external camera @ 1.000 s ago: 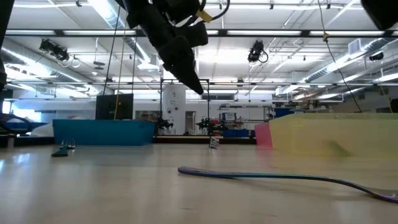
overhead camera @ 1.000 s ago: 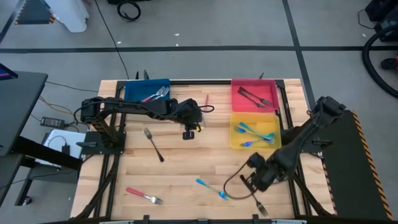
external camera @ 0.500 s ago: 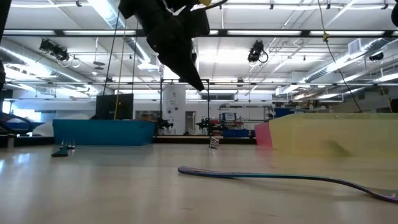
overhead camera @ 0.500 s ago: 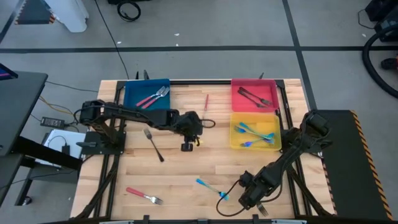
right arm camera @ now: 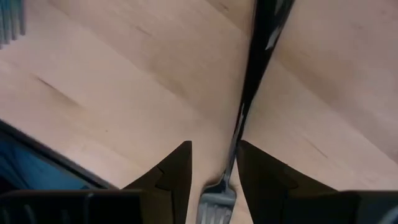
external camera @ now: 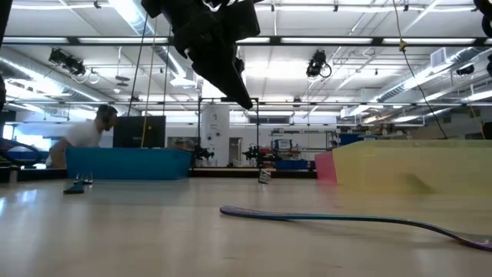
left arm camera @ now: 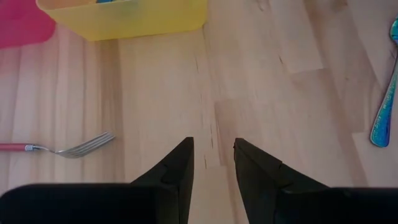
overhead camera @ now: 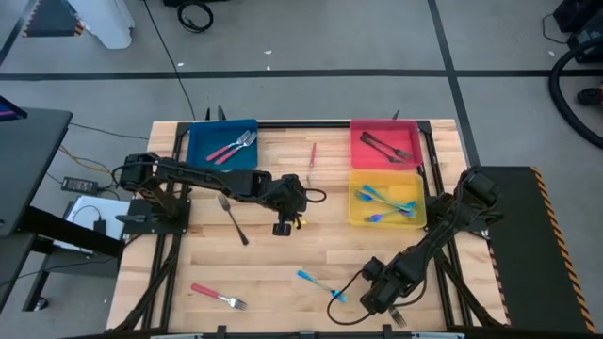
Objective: Sort silverware by color (type)
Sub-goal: Put the right black fork into the red bin
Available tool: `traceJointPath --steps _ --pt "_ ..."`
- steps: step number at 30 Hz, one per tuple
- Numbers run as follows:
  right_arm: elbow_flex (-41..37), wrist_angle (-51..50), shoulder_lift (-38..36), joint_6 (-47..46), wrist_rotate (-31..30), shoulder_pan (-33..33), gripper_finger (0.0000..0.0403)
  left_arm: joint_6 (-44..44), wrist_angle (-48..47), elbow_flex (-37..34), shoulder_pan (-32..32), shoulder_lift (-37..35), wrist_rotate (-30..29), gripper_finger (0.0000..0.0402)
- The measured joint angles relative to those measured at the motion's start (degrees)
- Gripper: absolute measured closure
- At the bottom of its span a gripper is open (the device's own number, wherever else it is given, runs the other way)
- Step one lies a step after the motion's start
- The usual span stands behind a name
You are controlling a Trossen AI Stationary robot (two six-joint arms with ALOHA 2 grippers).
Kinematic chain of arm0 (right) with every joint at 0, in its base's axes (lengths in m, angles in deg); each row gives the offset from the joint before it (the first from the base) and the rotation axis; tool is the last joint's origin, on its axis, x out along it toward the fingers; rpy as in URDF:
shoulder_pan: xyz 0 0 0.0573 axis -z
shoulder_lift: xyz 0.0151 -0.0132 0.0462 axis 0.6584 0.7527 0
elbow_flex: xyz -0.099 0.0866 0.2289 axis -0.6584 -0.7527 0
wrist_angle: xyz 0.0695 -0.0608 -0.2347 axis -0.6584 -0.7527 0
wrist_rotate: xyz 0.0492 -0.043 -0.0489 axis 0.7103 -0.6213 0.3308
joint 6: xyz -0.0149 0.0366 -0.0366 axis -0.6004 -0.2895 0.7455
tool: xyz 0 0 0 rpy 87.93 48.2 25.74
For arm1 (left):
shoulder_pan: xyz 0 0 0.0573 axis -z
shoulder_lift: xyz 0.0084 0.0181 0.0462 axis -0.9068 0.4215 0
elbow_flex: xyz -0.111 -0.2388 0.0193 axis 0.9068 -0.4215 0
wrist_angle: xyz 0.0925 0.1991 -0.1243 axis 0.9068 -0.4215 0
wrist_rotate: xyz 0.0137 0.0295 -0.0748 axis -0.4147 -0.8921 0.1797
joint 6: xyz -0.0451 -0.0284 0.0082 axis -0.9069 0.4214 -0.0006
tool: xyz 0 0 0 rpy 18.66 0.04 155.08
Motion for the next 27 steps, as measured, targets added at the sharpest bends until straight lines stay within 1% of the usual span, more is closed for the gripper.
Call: traceJointPath --steps 9,13,18,22,25,27 --pt "-0.04 -3.06 1.51 -0.13 0.42 -0.13 0.0269 0.16 0.00 0.00 -0.07 0.00 0.01 0.0288" --pt "-0.01 -2.64 1.42 0.00 0.05 -0.12 0.0269 0.18 0.00 0.00 -0.09 0.00 -0.01 0.0288" --pt "-0.02 -3.45 1.62 -0.50 -2.02 -0.13 0.0271 0.18 0.00 0.00 -0.07 0.00 0.01 0.0288" --pt "0.21 -3.90 4.15 -0.52 0.56 0.46 0.0289 0.18 0.00 0.00 -0.09 0.00 0.00 0.0288" --pt "0.46 -4.11 5.53 -0.51 3.01 1.06 0.0312 0.19 -0.02 0.00 -0.07 0.00 0.01 0.0288" --pt "0.46 -4.18 5.67 -0.54 3.22 1.18 0.0331 0.20 -0.04 0.00 -0.09 0.00 0.00 0.0288"
